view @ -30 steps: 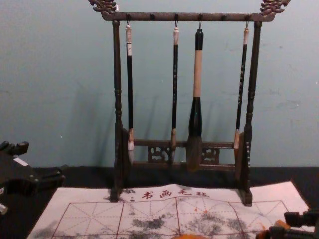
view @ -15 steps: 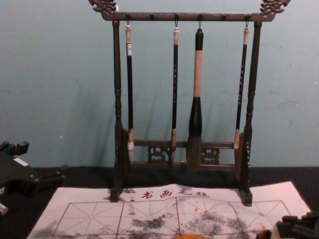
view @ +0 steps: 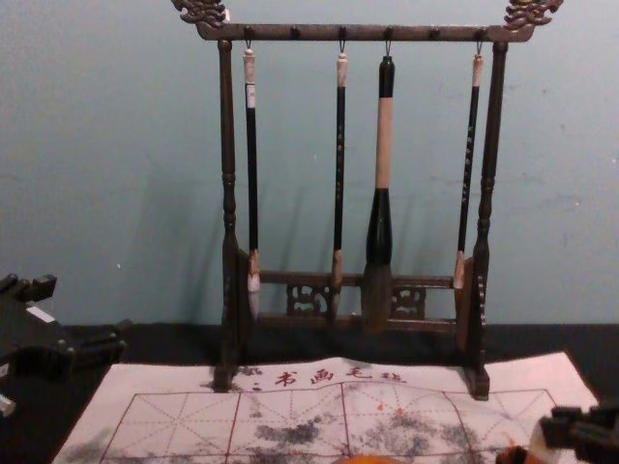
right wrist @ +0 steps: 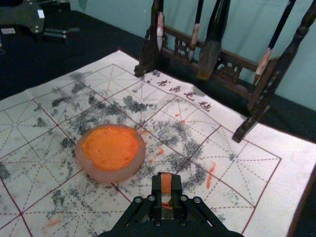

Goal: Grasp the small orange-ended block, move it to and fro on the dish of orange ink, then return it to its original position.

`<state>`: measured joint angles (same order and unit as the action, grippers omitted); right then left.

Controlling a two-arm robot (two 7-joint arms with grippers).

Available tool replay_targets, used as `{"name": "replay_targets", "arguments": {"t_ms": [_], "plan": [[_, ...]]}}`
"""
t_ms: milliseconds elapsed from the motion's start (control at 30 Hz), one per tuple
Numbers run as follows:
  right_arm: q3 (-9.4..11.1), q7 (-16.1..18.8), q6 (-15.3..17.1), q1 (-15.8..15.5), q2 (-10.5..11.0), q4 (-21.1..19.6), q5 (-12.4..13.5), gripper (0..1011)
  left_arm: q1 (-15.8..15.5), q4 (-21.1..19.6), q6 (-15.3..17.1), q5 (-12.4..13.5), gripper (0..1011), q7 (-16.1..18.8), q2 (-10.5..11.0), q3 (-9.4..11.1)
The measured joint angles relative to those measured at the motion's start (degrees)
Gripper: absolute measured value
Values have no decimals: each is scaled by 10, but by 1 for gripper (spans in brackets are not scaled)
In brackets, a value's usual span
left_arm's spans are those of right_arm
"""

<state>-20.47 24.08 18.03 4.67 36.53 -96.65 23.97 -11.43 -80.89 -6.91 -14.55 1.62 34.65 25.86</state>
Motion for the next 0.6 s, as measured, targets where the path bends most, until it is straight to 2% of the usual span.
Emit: {"name": "replay_targets", "arguments": {"t_ms": [333,600], "plan": [[25,-10,9,-14,16,-42,10,30,0,0,0,0,1010,0,0,0],[36,-8,-2,-7,17,-58,20,30,0,0,0,0,1010,0,0,0]]}}
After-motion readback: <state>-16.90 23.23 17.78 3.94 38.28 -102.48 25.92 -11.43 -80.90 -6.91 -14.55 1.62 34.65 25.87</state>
